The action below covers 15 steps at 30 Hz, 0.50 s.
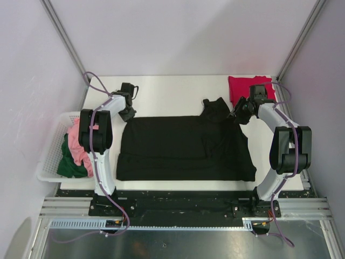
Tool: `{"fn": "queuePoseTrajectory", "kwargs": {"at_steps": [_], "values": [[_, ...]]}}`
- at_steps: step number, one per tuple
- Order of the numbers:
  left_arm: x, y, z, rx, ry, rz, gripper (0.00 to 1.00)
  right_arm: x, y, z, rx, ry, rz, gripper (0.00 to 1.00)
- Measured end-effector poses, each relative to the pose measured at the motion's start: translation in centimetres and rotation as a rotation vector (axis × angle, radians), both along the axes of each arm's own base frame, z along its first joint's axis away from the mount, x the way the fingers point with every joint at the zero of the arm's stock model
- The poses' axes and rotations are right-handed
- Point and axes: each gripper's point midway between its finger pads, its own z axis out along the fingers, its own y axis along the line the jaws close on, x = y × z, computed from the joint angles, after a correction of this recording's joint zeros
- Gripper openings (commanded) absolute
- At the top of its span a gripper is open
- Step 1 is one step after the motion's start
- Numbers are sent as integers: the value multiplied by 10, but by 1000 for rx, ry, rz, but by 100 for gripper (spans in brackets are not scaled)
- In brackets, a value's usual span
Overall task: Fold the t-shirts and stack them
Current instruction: Grap the side of the flattened tshirt furthest away from the robot with both arms
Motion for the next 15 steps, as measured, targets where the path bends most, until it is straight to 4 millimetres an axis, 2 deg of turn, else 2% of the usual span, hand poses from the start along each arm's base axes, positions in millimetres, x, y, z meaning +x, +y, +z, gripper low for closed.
{"fn": "queuePoseTrajectory", "kwargs": {"at_steps": [4, 5, 8, 10, 12, 15], "values": [[0, 2, 1, 14, 0, 0, 21, 0, 2, -1, -8, 1, 3, 49], [0, 4, 2, 24, -1, 0, 25, 0, 2, -1, -10, 2, 3, 49], [-2, 11, 9, 64, -10, 0, 49, -1, 5, -2, -17, 4, 9, 49], [-3, 16, 17, 93, -19, -7, 58, -1, 6, -3, -23, 4, 12, 49], [-1, 21, 30, 117, -45, -10, 61, -1, 7, -4, -29, 5, 16, 49], [4, 24, 44, 130, -82, -26, 55, -1, 7, -6, -35, 9, 18, 49]]}}
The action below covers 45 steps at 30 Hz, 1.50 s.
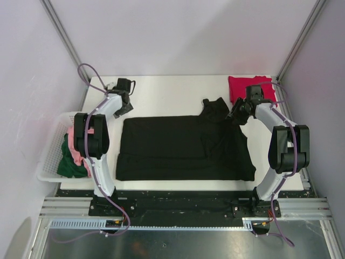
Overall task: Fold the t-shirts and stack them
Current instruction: Grap the side of the flattened tshirt furthest away from the robot with both arms
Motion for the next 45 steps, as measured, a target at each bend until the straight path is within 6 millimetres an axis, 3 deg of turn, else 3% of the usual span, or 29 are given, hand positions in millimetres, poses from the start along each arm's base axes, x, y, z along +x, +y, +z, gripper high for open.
{"fn": "queuePoseTrajectory", "kwargs": {"at_steps": [5, 15, 18, 27, 32, 45], "values": [[6, -3, 0, -25, 0, -44, 41, 0, -1, -1, -6, 3, -3, 49], [8, -19, -42, -121, 85, -101, 37, 0, -2, -8, -13, 17, -7, 49], [11, -21, -43, -132, 81, -106, 33, 0, -2, -10, -14, 23, -7, 49], [10, -23, -44, -138, 84, -108, 2, 8, -2, -20, -18, 15, 2, 49], [10, -20, -44, -126, 84, -103, 0, 29, -2, -22, -41, -27, 11, 49], [13, -15, -23, -100, 41, -101, 0, 119, 9, -13, -189, -177, 44, 49]]}}
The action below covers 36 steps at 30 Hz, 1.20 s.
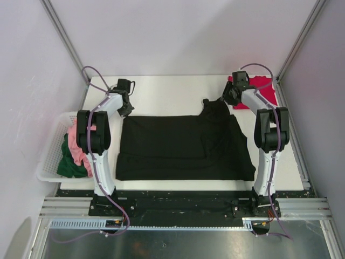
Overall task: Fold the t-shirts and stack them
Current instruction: Grap the side of the flattened tshirt furthest away from the robot with both arms
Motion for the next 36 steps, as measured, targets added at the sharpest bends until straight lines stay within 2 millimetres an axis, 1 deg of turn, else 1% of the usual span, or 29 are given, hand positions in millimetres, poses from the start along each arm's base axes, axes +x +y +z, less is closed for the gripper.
{"fn": "queuePoseTrajectory", "kwargs": {"at_steps": [5, 8, 10, 11, 13, 16, 18, 21, 25, 28, 30, 33, 34, 36], "values": [[0, 0, 1, 0, -1, -1, 0, 29, 2, -8, -53, -19, -10, 49], [0, 0, 1, 0, -1, -2, 0, 37, 4, -19, -66, -4, -9, 49], [0, 0, 1, 0, 0, -3, 0, 43, 6, -28, -78, 12, -4, 46], [0, 0, 1, 2, 1, -7, 0, 45, 7, -33, -83, 20, -3, 43], [0, 0, 1, 2, 2, -9, 0, 48, 7, -42, -94, 35, -2, 34], [0, 0, 1, 1, 2, -12, 0, 47, 6, -41, -103, 43, -2, 15], [0, 0, 0, 2, 4, -16, 0, 46, 7, -39, -106, 49, 0, 5], [0, 0, 0, 3, 4, -17, 0, 45, 6, -35, -116, 59, -5, 1], [0, 0, 1, 4, 3, -17, 0, 48, 5, -19, -125, 42, -12, 0], [0, 0, 4, 4, -1, -19, 0, 47, 3, 1, -132, 20, -19, 0], [0, 0, 8, 6, -8, -22, 0, 44, 2, 21, -135, -2, -22, 0], [1, 0, 16, 6, -24, -24, 0, 40, 1, 61, -132, -61, -27, 0], [1, 0, 19, 5, -32, -23, 0, 37, 0, 75, -129, -84, -29, 0], [1, 1, 23, 5, -40, -22, 0, 28, -1, 95, -126, -114, -33, 0]]}}
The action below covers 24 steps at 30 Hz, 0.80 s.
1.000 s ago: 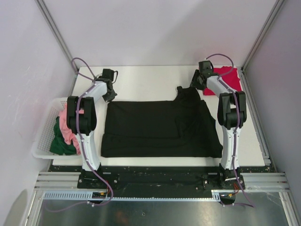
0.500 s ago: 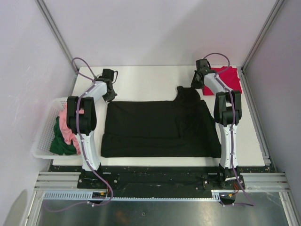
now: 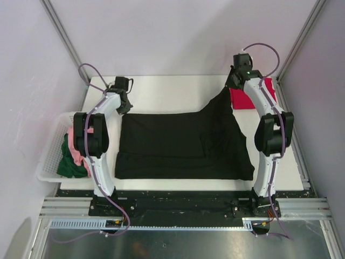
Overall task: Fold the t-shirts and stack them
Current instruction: Grap the side of the flattened tshirt furthest away from the robot with both arms, then fold the other side of the tshirt into a rectangle
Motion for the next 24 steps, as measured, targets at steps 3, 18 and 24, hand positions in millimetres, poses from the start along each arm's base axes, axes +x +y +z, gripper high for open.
{"fn": "queuePoseTrajectory", "kwargs": {"at_steps": [3, 18, 24], "values": [[-4, 2, 3, 0, -3, 3, 0, -25, -4, 18, 2, -12, -4, 0], [-91, 13, 4, 5, 21, 50, 0, -202, -14, -14, 26, 132, -8, 0], [-130, 11, -6, -33, -4, 87, 0, -264, -21, -24, 70, 111, -18, 1]]}}
